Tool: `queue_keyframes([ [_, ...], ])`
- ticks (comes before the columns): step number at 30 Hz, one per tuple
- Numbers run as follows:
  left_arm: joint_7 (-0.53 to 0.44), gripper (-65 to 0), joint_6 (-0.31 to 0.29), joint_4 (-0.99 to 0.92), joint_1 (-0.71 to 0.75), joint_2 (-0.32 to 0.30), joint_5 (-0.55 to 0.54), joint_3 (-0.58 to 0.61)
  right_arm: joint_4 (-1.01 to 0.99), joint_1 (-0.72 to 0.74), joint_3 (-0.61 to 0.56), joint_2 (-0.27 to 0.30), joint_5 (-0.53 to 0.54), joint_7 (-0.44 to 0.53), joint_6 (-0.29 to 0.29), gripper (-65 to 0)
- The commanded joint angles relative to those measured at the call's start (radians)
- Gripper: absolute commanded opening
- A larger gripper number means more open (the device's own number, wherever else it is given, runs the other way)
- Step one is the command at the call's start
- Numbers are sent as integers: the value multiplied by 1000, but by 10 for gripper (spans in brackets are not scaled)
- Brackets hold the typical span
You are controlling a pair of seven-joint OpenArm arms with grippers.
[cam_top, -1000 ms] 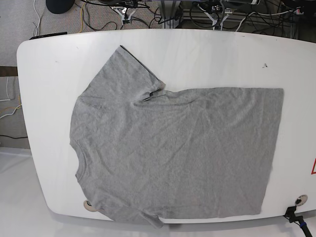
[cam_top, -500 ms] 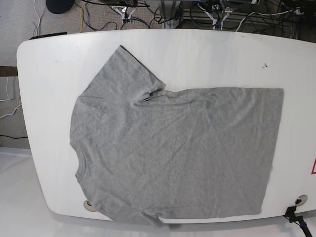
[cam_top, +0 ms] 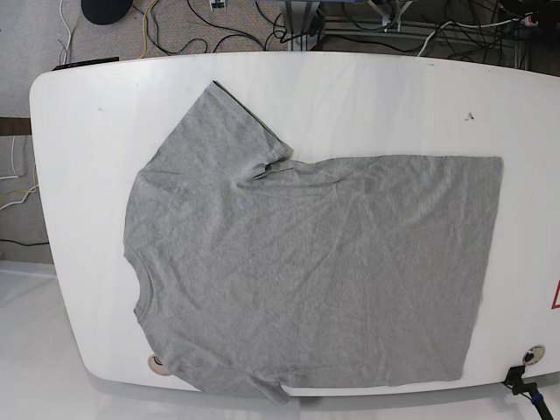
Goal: Fold the T-shirt properly
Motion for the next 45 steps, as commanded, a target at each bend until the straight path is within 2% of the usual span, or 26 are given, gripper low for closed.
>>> queue_keyframes([
  [1,2,-650,-29,10,27,-13,-47,-3,3,-29,1,12,3,1,4,-650],
  [3,-1,-650,-45,21,52,-28,-68,-6,14,-56,1,20,4,2,7,-650],
  [11,-49,-650,-43,95,184,-107,-158,-9,57,-155,-9,46,21,32,15,-650],
  [13,-89,-650,-51,96,197,-99,-148,-3,52,-160,-6,40,15,59,9,-650],
  [21,-117,-650,-64,126,271,-111,-151,-5,42,-221,-6,74,15,236,9,-650],
  [24,-110,-650,-68,160,306,-119,-153,-4,55,-259,-8,97,21,261,9,-650],
  [27,-108,-650,-74,231,359,-130,-150,-2,112,-310,-10,123,23,239,6,-650],
  [32,-109,-650,-85,507,507,-164,-166,-5,368,-481,-38,192,27,198,8,-650],
  [39,-102,-650,-94,1056,735,-208,-180,-10,921,-763,-67,300,27,105,-3,-650],
  [42,-68,-650,-94,1261,827,-220,-191,-31,1165,-876,-68,313,30,60,-37,-649],
  [45,-23,-650,-91,1435,905,-236,-210,-74,1401,-969,-62,304,30,15,-76,-650],
])
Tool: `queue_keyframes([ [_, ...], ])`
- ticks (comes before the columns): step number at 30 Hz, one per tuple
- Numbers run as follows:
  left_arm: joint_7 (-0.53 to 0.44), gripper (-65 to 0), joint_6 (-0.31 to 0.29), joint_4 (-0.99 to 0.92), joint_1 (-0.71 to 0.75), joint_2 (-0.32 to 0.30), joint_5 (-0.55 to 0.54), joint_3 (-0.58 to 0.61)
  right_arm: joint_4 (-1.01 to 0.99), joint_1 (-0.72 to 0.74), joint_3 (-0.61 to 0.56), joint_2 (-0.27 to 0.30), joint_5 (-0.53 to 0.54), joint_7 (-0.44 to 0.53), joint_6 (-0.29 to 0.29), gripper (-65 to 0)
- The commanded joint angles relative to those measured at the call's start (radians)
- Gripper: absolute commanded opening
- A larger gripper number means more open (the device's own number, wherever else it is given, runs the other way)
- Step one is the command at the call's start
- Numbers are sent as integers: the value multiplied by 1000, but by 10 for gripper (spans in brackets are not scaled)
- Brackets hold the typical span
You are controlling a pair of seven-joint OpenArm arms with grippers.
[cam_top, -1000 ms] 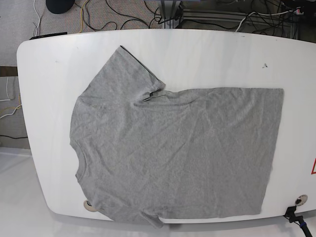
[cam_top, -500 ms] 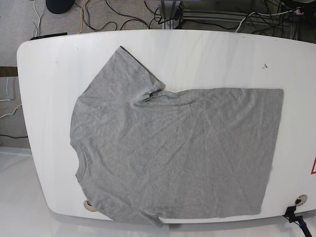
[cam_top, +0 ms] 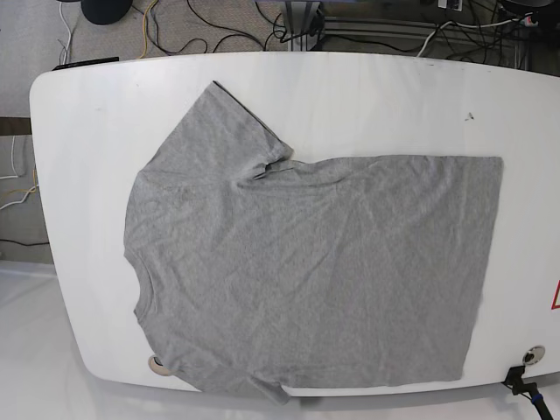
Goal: Fold the T-shirt properly
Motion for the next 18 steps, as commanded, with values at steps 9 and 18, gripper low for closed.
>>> queue_keyframes([
  [9,165,-649,8,477,133,-30,-134,-241,498,-138,71,-46,1,-110,-101,-650],
  [18,164,-650,-5,639,37,-44,-162,-384,648,-115,89,-53,-32,-104,-157,-650],
])
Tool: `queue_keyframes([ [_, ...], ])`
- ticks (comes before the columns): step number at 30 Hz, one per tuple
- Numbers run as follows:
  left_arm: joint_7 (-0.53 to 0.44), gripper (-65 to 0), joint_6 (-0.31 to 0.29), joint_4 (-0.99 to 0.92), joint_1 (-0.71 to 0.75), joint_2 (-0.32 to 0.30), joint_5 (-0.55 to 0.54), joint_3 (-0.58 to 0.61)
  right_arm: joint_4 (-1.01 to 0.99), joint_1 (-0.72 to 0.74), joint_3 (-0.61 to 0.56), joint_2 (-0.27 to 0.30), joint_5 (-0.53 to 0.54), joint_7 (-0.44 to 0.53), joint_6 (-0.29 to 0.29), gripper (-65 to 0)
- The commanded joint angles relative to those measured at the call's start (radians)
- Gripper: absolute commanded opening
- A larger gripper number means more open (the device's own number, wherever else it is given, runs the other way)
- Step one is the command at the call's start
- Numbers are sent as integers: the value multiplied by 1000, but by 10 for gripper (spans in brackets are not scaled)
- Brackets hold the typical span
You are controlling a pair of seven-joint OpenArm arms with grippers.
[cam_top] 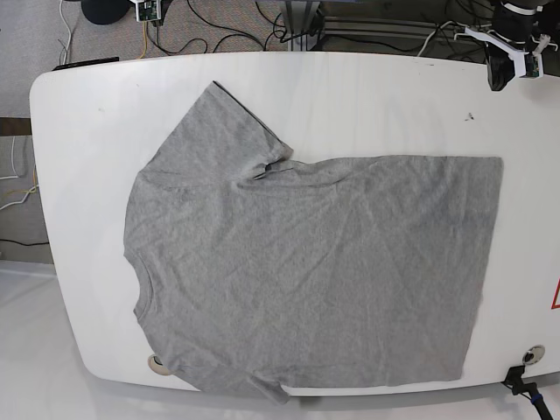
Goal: Fold the T-shirt properly
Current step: 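Move both grippers down toward the shirt's shoulder corners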
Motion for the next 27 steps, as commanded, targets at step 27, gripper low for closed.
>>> queue_keyframes([
  [27,110,-650,-50,72,-237,-25,128,2,73,196,1,-41,-252,-65,-13,-650],
])
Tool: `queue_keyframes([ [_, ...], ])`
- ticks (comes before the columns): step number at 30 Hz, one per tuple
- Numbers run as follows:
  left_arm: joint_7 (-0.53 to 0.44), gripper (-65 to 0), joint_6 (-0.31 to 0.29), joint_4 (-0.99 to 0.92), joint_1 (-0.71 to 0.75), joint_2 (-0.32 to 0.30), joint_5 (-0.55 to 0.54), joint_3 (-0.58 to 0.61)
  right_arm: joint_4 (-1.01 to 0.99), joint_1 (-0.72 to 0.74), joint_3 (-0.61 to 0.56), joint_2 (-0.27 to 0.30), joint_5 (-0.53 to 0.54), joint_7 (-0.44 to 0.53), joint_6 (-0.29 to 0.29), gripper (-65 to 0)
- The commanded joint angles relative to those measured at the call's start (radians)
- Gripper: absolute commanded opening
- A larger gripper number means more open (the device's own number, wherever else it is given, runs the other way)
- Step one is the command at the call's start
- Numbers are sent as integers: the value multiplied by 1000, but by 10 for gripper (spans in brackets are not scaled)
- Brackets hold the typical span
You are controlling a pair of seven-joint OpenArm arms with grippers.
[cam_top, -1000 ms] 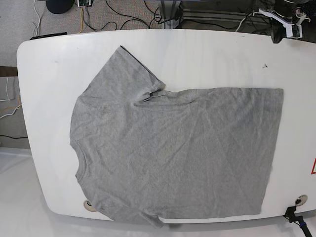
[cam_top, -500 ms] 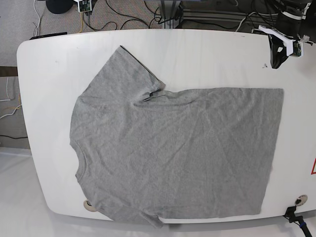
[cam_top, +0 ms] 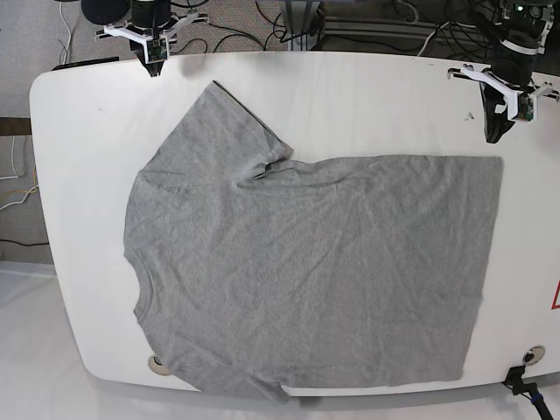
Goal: Fold the T-shirt properly
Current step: 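Move both grippers down toward the shirt's shoulder corners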
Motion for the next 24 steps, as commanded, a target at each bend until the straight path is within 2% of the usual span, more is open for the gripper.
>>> queue_keyframes([
  [1,42,-650,2,7,-22,-12,9,-11,11,4,2,6,-27,11,-22,-650],
  [3,77,-650,0,12,-48,-10,31,-4,11,9,3,8,-51,5,-25,-650],
  [5,132,-582,-5,21,-81,-8,66,2,4,14,1,13,-57,-6,-34,-650],
  [7,183,-475,-6,34,-114,-9,92,12,-10,25,1,15,-52,-26,-46,-542],
  [9,183,-389,-12,59,-134,-8,105,19,-21,28,0,14,-50,-59,-64,-402],
  [10,182,-357,-15,70,-140,-6,108,19,-22,29,-1,14,-46,-76,-75,-365],
  [13,175,-312,-15,82,-161,-1,122,22,-29,29,-3,16,-45,-103,-104,-357],
  [15,184,-319,-13,68,-183,4,113,26,-30,28,-4,14,-39,-107,-110,-358],
  [21,232,-338,12,-139,-294,25,77,38,-48,34,-11,4,-50,-119,-108,-394],
  [22,230,-315,18,-104,-274,19,80,38,-26,41,-8,0,-43,-102,-95,-376],
  [24,239,-325,24,-118,-282,15,81,39,-22,45,-6,1,-40,-104,-93,-379],
])
